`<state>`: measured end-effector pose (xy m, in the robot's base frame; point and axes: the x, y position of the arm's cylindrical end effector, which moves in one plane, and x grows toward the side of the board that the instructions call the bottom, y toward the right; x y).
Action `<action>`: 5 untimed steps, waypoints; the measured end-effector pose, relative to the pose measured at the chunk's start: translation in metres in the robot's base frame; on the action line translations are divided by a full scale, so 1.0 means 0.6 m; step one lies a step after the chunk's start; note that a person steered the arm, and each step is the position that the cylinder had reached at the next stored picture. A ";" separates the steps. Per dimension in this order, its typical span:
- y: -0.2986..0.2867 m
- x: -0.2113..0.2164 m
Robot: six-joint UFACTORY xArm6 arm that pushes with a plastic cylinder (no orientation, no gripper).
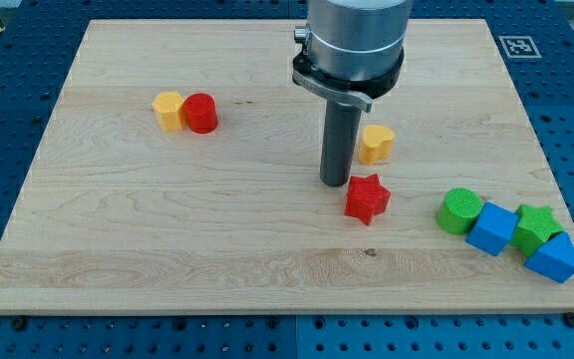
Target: Move the yellow heart slightly right
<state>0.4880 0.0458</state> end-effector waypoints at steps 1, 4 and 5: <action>0.033 0.048; 0.161 0.119; 0.073 0.091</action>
<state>0.5426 0.0894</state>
